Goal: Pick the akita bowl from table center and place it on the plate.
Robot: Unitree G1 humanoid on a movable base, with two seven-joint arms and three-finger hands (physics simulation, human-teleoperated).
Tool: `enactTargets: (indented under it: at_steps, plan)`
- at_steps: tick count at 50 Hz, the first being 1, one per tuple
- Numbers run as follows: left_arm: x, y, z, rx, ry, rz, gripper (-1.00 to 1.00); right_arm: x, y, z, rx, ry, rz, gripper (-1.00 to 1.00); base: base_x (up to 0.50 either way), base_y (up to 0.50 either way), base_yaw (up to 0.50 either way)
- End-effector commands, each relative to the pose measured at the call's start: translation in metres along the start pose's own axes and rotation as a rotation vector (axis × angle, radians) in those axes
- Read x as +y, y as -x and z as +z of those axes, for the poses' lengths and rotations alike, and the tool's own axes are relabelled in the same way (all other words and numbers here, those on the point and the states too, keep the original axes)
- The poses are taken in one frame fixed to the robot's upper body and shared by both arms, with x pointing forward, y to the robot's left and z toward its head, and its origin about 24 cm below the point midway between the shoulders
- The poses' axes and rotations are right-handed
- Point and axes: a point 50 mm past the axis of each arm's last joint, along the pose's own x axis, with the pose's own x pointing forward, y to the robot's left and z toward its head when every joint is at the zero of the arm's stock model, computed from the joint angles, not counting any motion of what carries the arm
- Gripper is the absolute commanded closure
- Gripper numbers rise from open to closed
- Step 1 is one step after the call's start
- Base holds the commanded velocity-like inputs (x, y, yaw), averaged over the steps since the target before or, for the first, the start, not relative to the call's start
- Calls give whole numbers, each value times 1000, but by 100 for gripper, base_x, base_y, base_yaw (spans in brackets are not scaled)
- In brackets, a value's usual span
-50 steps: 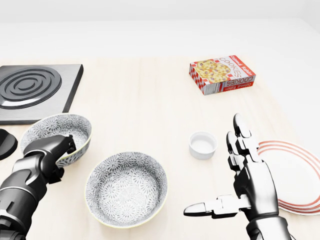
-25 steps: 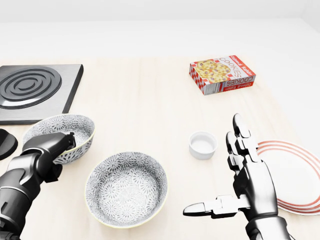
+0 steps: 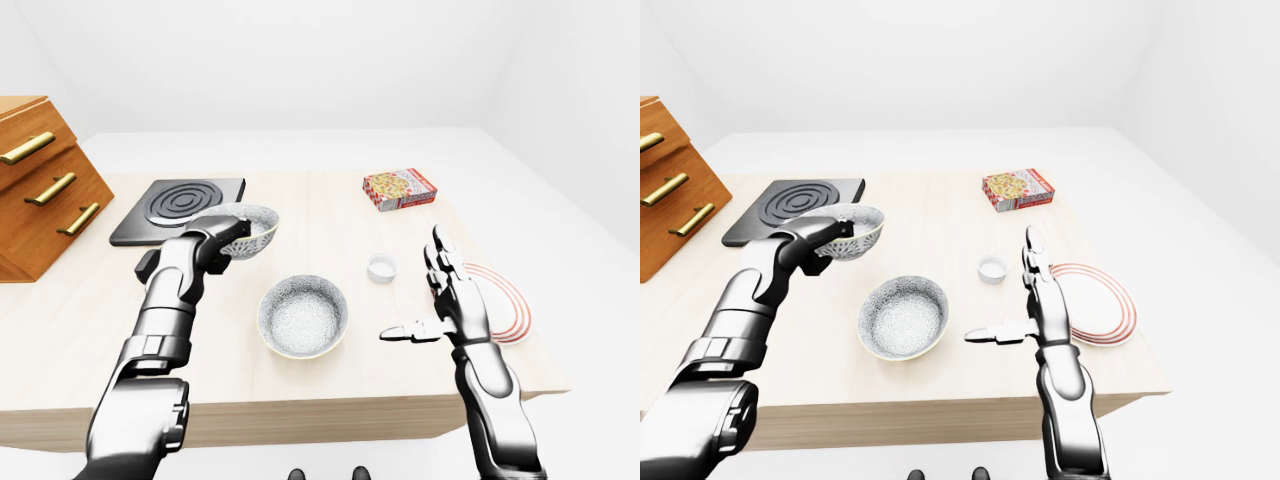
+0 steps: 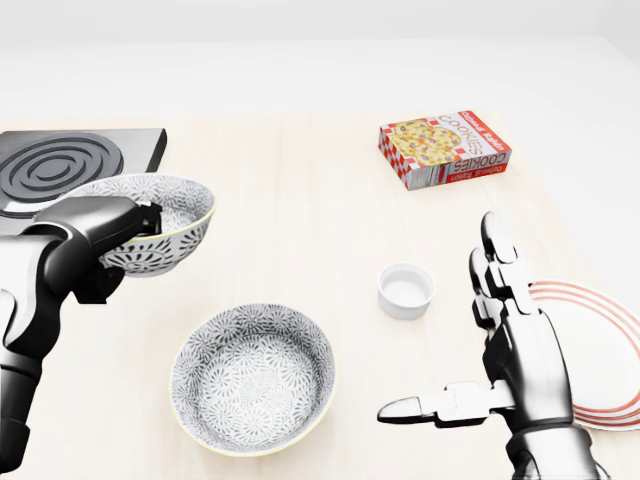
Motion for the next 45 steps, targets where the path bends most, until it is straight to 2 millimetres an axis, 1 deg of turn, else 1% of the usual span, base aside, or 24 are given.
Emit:
enactTargets:
  at_steps: [1, 2, 5, 7, 9, 11, 12, 16, 19, 24, 34, 39, 45]
  plan:
    - [27, 18, 13, -68, 13, 84, 100, -12, -26, 66, -270, 243, -11, -100, 0, 0, 0]
    - [27, 20, 14, -75, 14, 85, 100, -10, -34, 86, -348, 305, 46, -100, 0, 0, 0]
    - [29, 24, 19, -99, 16, 88, 100, -6, -57, 120, -440, 500, 157, -100, 0, 0, 0]
    - [29, 27, 22, -109, 13, 89, 100, -5, -70, 131, -445, 583, 205, -100, 0, 0, 0]
    - [30, 29, 24, -120, 12, 89, 100, -2, -79, 137, -430, 653, 259, -100, 0, 0, 0]
    - [31, 31, 27, -130, 14, 96, 100, -2, -91, 143, -418, 685, 269, -100, 0, 0, 0]
    - [31, 31, 28, -137, 15, 101, 100, -1, -97, 143, -400, 699, 277, -100, 0, 0, 0]
    - [34, 36, 34, -161, 16, 130, 100, 6, -109, 139, -349, 725, 326, -100, 0, 0, 0]
    - [35, 41, 38, -178, 15, 157, 100, 6, -120, 139, -322, 717, 327, -100, 0, 0, 0]
    - [39, 47, 43, -201, 16, 190, 100, 9, -121, 138, -314, 717, 355, -100, 0, 0, 0]
    - [39, 56, 57, -254, 13, 237, 100, 16, -124, 124, -245, 745, 412, -100, 0, 0, 0]
    - [37, 61, 66, -283, 13, 255, 100, 28, -131, 116, -212, 733, 448, -100, 0, 0, 0]
    - [34, 64, 73, -310, 19, 262, 100, 38, -140, 109, -177, 719, 469, -100, 0, 0, 0]
